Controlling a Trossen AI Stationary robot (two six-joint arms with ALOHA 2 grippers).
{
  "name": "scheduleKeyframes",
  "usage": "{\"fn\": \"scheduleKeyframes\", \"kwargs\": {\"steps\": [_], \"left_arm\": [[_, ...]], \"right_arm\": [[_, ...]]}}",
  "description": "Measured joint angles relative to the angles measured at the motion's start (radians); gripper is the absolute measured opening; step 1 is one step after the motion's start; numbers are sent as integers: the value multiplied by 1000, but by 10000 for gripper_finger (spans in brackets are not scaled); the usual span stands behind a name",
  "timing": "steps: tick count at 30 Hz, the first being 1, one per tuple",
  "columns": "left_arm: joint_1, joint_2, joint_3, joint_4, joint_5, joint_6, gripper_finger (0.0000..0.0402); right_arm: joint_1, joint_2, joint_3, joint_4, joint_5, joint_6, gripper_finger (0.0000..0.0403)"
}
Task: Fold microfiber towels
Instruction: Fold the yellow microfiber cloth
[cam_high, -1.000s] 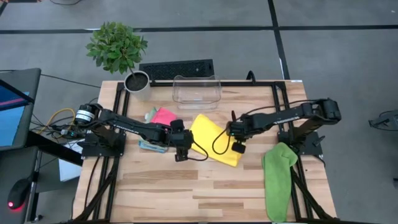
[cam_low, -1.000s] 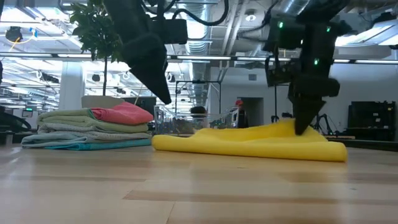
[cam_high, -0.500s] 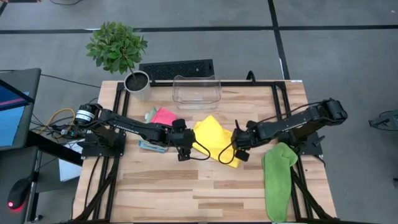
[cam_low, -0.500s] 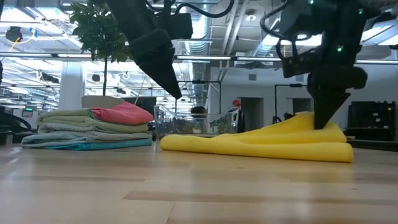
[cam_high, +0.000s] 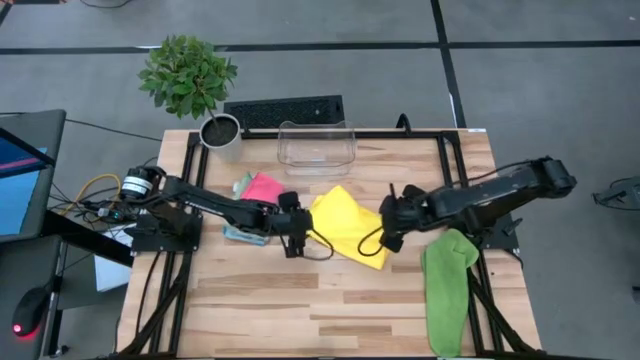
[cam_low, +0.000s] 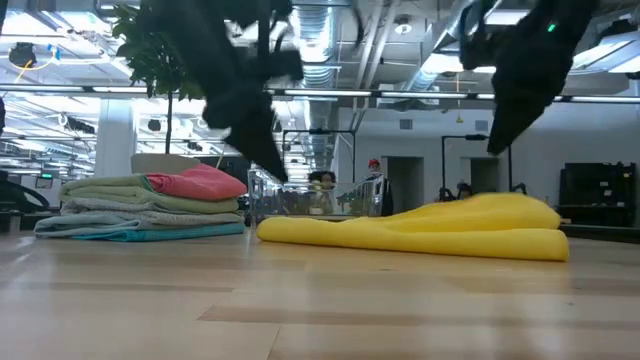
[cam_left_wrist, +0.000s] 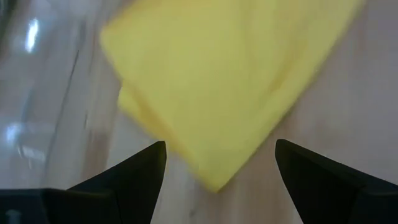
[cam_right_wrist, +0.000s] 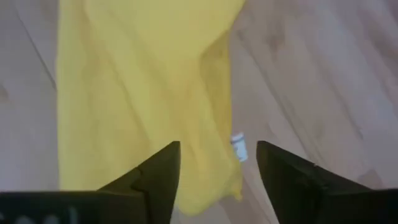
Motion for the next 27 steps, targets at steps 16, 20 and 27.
{"fn": "scheduleKeyframes", "kwargs": {"steps": [16, 20, 27], "left_arm": [[56, 2, -144, 48, 155, 97, 295], [56, 2, -145, 89, 154, 105, 295], [56, 2, -145, 121, 154, 107, 295]], "right_arm": [[357, 138, -81, 383, 107, 82, 248], [381, 279, -78, 475, 104, 81, 248], [380, 423, -77, 483, 82, 180, 246]]}}
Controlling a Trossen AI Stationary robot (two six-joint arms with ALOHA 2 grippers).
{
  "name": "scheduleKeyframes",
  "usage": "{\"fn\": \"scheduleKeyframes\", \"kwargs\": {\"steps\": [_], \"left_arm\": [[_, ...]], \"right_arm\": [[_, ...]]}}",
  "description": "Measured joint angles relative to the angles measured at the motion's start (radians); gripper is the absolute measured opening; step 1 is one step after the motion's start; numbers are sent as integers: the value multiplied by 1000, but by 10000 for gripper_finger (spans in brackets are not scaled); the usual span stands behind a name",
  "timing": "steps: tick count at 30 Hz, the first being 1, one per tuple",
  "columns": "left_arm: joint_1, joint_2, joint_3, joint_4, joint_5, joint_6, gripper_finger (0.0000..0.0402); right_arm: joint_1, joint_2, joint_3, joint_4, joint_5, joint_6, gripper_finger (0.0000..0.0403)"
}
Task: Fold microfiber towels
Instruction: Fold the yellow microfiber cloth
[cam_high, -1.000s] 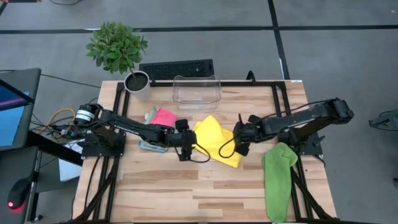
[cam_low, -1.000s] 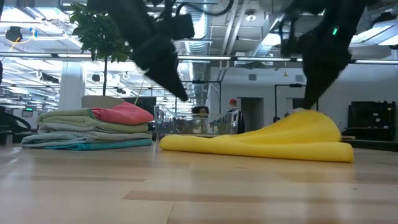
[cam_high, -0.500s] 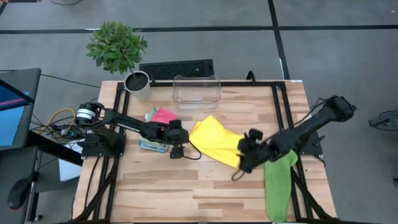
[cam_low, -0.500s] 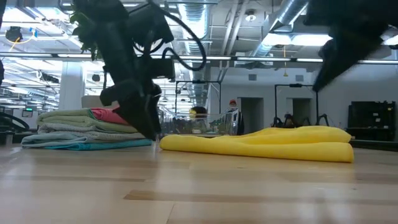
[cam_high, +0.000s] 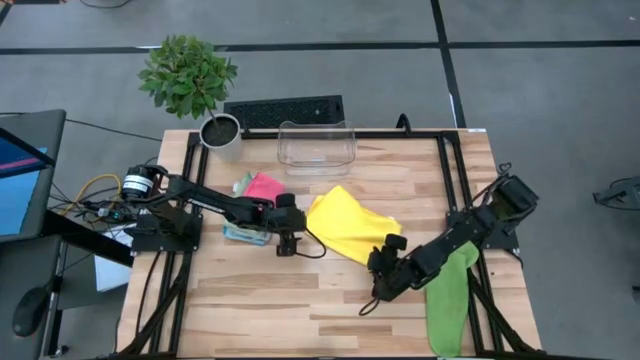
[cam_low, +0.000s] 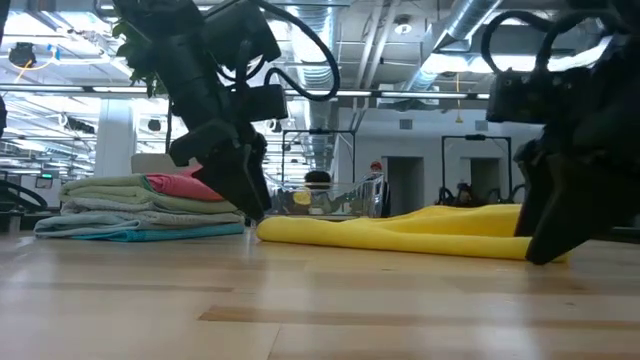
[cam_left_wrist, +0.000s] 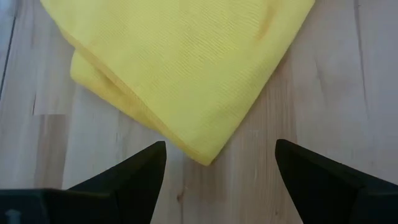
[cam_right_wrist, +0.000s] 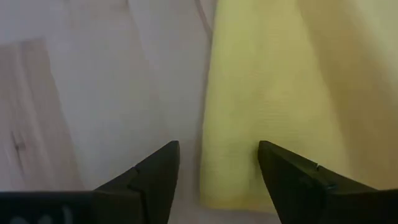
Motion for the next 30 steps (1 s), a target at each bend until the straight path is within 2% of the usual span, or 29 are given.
{"fn": "scheduleKeyframes", "kwargs": {"steps": [2, 5, 11, 15, 20, 25, 30], "left_arm": [[0, 0, 0, 2, 0, -1, 295], [0, 7, 0, 19, 6, 13, 287], [-11, 67, 0, 114, 15, 162, 260], [-16, 113, 2, 155, 7, 236, 256], [-21, 140, 5, 150, -28, 247, 244], [-51, 139, 16, 144, -90, 230, 181], [-84, 118, 66, 43, -141, 200, 95]], "right_arm": [[9, 5, 1, -12, 4, 26, 234], [20, 6, 4, -12, 11, 39, 192], [48, -11, 1, -10, 3, 29, 106], [51, -7, 1, -6, -11, 33, 83], [50, -9, 1, -24, -22, 55, 55], [50, -10, 2, -32, -30, 55, 12], [51, -32, 15, -60, -46, 62, 30]]}}
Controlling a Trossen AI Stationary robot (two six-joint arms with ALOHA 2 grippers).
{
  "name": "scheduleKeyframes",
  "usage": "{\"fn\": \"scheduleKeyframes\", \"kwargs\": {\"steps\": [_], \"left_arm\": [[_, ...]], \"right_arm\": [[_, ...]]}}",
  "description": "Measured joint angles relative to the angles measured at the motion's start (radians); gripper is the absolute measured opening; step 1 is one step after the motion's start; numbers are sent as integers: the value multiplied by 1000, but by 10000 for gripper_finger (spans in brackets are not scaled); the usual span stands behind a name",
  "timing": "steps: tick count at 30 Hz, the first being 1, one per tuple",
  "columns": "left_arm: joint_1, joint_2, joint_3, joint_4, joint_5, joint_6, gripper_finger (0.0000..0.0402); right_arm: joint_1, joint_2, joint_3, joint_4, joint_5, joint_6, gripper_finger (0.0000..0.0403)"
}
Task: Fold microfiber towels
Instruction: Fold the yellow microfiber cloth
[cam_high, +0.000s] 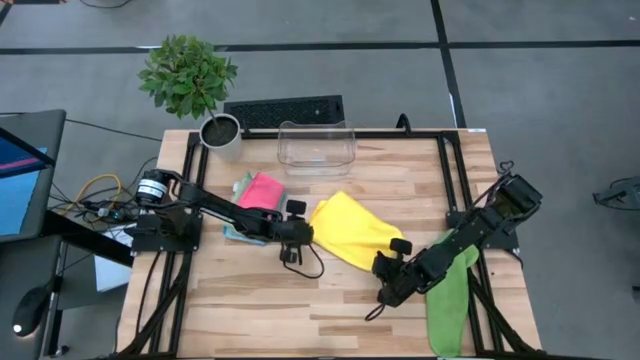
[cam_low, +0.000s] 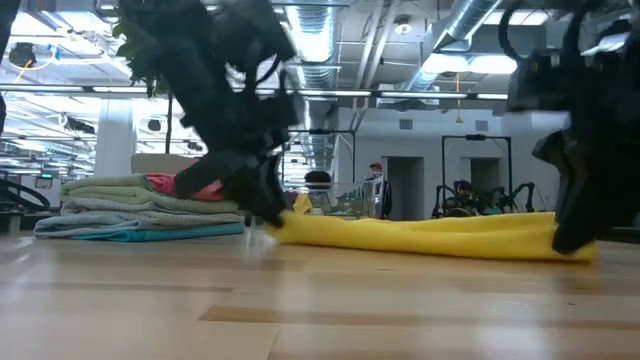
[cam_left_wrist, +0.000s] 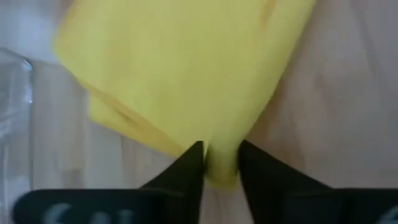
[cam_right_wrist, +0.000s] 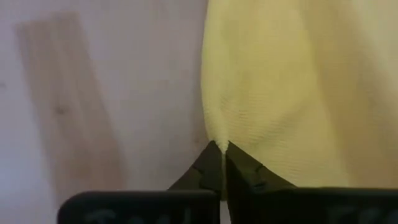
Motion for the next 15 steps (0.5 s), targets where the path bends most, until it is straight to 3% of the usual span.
{"fn": "scheduleKeyframes", "kwargs": {"steps": [6, 12, 15], "left_arm": [[-44, -47, 85, -142, -30, -107, 8], [-117, -146, 210, -309, -104, -194, 5], [-164, -212, 310, -431, -177, -263, 3]], "right_arm": [[9, -81, 103, -143, 14, -49, 11], [36, -165, 258, -395, 84, -45, 17], [77, -207, 360, -566, 179, -18, 13]]}}
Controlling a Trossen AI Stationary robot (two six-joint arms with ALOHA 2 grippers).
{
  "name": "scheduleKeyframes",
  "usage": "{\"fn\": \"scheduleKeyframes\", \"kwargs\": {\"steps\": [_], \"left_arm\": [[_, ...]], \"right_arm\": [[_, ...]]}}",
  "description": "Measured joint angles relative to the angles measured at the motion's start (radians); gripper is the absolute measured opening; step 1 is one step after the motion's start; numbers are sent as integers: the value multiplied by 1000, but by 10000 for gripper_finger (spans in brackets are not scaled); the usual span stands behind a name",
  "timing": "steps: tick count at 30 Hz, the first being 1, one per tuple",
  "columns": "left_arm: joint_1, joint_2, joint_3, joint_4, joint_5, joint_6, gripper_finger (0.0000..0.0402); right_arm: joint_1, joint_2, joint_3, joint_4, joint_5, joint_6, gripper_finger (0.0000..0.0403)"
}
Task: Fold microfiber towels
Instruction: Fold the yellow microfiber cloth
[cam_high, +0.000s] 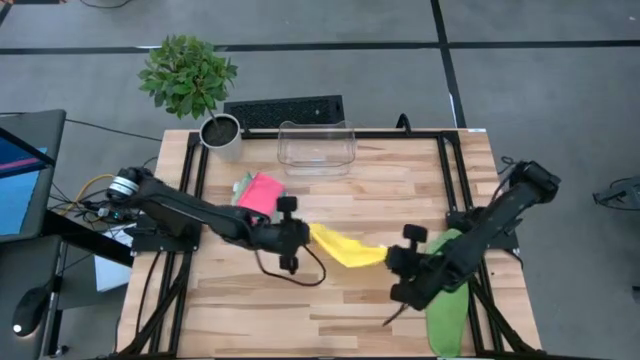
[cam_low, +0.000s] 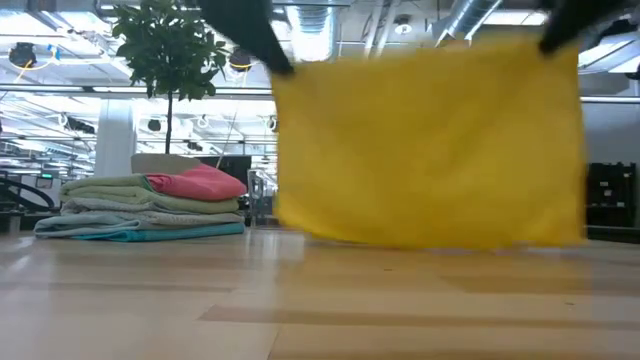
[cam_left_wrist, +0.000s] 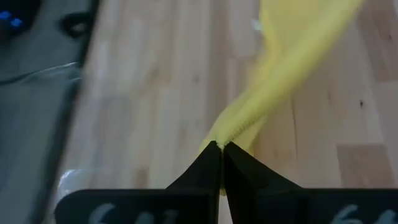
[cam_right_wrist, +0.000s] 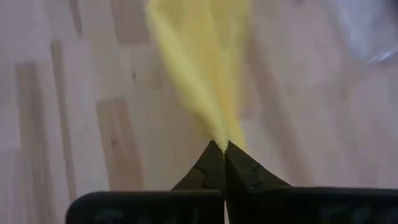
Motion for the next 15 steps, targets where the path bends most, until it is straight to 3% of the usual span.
{"fn": "scheduleKeyframes", "kwargs": {"steps": [4, 7, 15], "left_arm": [[-45, -67, 94, -115, -83, -109, 3], [-46, -111, 103, -104, -99, -156, 4], [39, -82, 102, -129, -99, -157, 4]], "right_arm": [[41, -50, 91, -187, 139, 61, 17], [21, -73, 96, -252, 171, 87, 16], [-106, -77, 95, -264, 270, -74, 20]]}}
